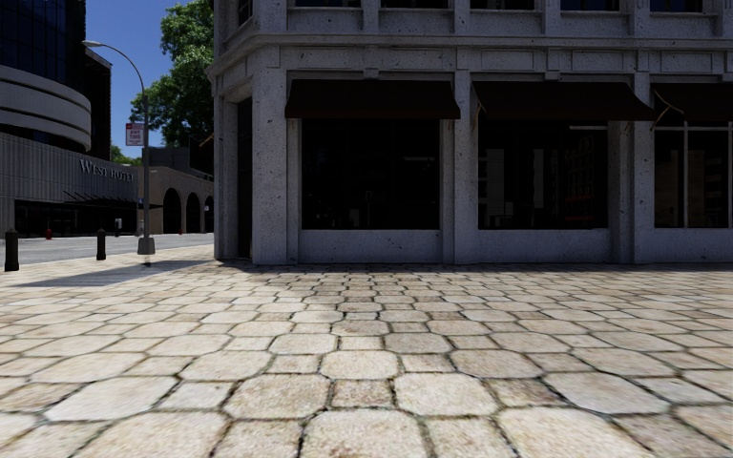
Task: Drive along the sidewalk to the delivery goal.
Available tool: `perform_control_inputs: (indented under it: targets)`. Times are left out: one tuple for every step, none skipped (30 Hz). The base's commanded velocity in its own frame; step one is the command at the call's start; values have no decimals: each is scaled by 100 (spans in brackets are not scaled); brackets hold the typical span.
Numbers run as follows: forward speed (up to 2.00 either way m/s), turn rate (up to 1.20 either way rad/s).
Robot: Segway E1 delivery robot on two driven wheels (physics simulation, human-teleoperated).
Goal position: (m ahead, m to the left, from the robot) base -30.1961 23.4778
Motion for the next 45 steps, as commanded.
perform_control_inputs:
  targets:
    - [0,0]
    - [0,0]
    - [0,0]
    - [0,0]
    - [0,0]
    - [0,0]
    - [0,0]
    - [0,0]
    - [0,0]
    - [0,0]
    - [0,0]
    - [0,0]
    - [0,0]
    - [0,0]
    - [0,0]
    - [0,0]
    - [0,0]
    - [0,0]
    - [0,0]
    - [0,0]
    - [0,0]
    - [0,0]
    - [0,0]
    - [0,0]
    - [0,0]
    - [0,0]
    - [0,0]
    - [0,0]
    - [0,0]
    - [0,0]
    - [0,-9]
    - [2,-16]
    - [31,-32]
    - [31,-32]
    - [49,-55]
    - [56,-62]
    - [56,-62]
    - [57,-64]
    - [57,-57]
    - [57,-8]
    - [57,-8]
    - [48,0]
    - [36,0]
    - [32,0]
    - [32,0]
